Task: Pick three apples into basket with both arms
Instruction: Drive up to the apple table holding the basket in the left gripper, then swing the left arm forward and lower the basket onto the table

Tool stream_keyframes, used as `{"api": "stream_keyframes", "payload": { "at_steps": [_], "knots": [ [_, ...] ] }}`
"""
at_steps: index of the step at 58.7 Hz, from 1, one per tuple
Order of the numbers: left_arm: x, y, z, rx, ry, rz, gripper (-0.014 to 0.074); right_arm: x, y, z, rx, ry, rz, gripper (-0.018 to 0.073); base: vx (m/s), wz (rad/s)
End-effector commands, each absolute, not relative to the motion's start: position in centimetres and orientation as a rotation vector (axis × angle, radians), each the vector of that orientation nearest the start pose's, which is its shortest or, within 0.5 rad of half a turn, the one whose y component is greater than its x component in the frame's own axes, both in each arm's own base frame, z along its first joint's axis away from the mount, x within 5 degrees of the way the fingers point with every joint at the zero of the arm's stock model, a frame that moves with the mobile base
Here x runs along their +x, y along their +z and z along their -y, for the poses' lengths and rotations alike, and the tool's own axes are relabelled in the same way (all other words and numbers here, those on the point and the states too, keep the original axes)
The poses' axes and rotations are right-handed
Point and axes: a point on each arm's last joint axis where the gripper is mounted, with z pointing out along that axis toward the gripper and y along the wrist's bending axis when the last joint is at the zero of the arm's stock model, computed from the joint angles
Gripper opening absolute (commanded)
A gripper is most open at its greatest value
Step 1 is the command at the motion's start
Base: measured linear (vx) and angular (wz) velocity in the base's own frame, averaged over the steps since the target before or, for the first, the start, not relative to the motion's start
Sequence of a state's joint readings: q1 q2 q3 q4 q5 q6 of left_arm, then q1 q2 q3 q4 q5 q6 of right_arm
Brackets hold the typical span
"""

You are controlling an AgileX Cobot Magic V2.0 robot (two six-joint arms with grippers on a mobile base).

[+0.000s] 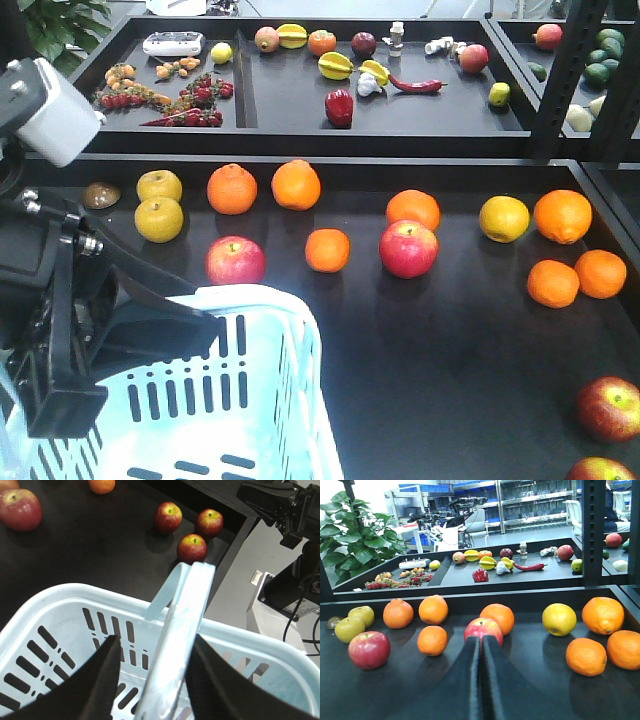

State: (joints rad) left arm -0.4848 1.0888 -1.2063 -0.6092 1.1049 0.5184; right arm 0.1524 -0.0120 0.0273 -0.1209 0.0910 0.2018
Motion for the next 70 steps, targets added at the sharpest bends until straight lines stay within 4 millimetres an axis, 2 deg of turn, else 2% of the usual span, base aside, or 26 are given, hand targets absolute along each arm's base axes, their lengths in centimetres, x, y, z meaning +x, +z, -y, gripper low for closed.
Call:
{"api": "stream_keyframes", "payload": {
  "at_steps": [1, 52, 60, 70],
  "knots": [
    [14.9, 42.3, 13.5, 0.980, -0.829, -2.039, -0.0006, 5.6, 19.9, -0.8, -0.057, 0.173, -1.519, -0.0008, 0.00, 0.00],
    [15.2, 42.5, 13.5, 0.951, -0.820, -2.016, -0.0006, 5.6, 19.9, -0.8, -0.057, 0.173, -1.519, -0.0008, 0.00, 0.00],
    [15.9, 43.0, 13.6, 0.877, -0.797, -1.958, -0.0006, 5.6, 19.9, -0.8, -0.057, 0.173, -1.520, -0.0008, 0.00, 0.00],
    [17.8, 43.5, 14.4, 0.776, -0.824, -1.905, -0.0006, 5.6, 19.9, -0.8, -0.057, 0.173, -1.519, -0.0008, 0.00, 0.00]
  ]
}}
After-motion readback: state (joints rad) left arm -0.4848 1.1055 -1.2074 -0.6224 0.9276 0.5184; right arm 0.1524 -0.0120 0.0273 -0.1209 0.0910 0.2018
